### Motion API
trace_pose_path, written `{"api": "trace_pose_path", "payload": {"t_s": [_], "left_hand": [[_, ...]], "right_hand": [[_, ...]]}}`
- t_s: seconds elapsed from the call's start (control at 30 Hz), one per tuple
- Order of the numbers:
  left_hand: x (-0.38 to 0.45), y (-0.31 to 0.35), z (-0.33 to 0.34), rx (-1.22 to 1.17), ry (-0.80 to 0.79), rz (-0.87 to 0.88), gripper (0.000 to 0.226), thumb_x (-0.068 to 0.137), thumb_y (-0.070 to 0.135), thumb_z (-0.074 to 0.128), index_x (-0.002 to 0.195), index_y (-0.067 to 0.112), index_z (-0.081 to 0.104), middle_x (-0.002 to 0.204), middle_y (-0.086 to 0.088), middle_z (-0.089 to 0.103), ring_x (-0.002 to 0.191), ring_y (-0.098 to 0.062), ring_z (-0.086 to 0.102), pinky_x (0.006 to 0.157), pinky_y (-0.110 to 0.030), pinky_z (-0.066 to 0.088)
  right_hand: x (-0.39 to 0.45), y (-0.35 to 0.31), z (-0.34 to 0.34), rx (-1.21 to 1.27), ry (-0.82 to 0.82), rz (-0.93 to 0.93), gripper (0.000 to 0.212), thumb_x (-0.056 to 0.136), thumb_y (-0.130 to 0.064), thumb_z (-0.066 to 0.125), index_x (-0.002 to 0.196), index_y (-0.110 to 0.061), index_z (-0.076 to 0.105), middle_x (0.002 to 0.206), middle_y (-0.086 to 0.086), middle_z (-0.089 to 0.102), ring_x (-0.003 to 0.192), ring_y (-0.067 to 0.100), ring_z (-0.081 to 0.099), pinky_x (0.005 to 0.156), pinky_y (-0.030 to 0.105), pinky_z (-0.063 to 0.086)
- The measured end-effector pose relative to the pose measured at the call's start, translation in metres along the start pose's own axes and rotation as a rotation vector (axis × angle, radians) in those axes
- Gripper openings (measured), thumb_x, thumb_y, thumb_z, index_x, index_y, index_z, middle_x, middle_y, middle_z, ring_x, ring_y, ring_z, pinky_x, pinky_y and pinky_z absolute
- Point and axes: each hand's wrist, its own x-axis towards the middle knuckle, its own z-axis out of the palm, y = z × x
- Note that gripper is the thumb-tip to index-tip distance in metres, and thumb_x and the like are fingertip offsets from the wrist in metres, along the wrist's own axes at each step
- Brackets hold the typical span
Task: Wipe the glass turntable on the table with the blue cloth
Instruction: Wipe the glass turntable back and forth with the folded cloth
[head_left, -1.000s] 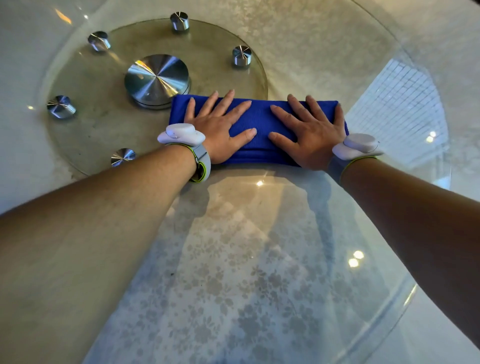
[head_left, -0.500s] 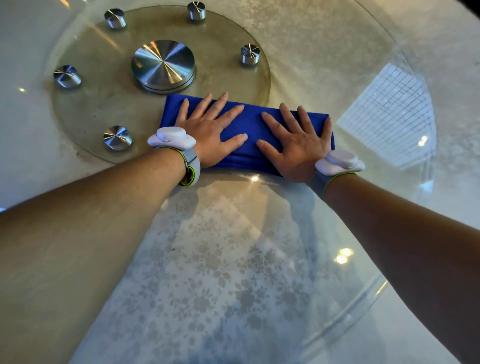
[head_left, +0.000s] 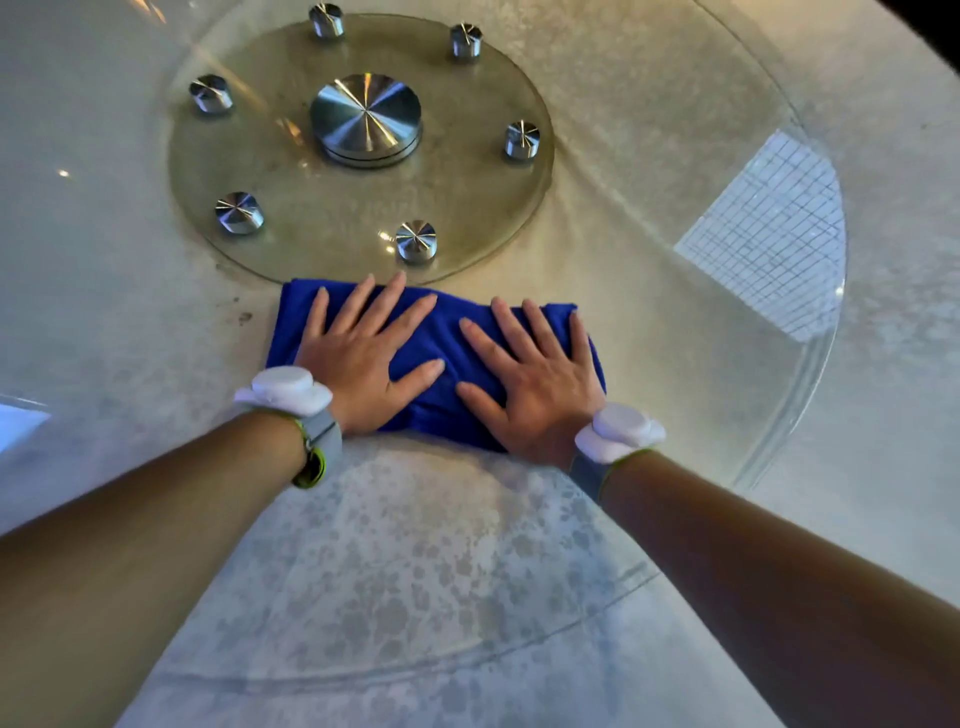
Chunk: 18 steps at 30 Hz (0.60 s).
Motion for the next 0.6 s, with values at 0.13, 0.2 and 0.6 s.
{"api": "trace_pose_path", "payload": {"t_s": [0.13, 0.2, 0.6], "left_hand": [[-0.053, 0.008, 0.003, -0.01, -0.037, 0.02, 0.074, 0.083, 0.075, 0.018, 0.15, 0.045, 0.007, 0.163, 0.007, 0.006, 0.149, -0.022, 0.005, 0.116, -0.057, 0.001], [-0.081, 0.02, 0.006, -0.014, -0.046, 0.042, 0.074, 0.084, 0.075, 0.022, 0.15, 0.044, 0.009, 0.163, 0.005, 0.009, 0.149, -0.023, 0.008, 0.116, -0.058, 0.003], [-0.156, 0.134, 0.021, -0.144, -0.083, 0.088, 0.069, 0.091, 0.064, 0.034, 0.152, 0.037, 0.018, 0.162, -0.001, 0.018, 0.147, -0.03, 0.017, 0.115, -0.06, 0.004]], "right_hand": [[-0.05, -0.018, 0.0, 0.012, -0.048, -0.037, 0.065, 0.092, -0.068, 0.026, 0.152, -0.043, 0.02, 0.162, -0.006, 0.02, 0.149, 0.026, 0.013, 0.117, 0.06, 0.003], [-0.078, -0.018, -0.003, 0.004, -0.084, -0.041, 0.065, 0.093, -0.069, 0.025, 0.152, -0.044, 0.018, 0.163, -0.006, 0.018, 0.15, 0.025, 0.012, 0.117, 0.059, 0.003], [-0.172, 0.043, -0.025, 0.017, -0.235, 0.018, 0.063, 0.092, -0.075, 0.019, 0.15, -0.054, 0.002, 0.163, -0.014, 0.002, 0.151, 0.019, -0.003, 0.119, 0.053, -0.004]]}}
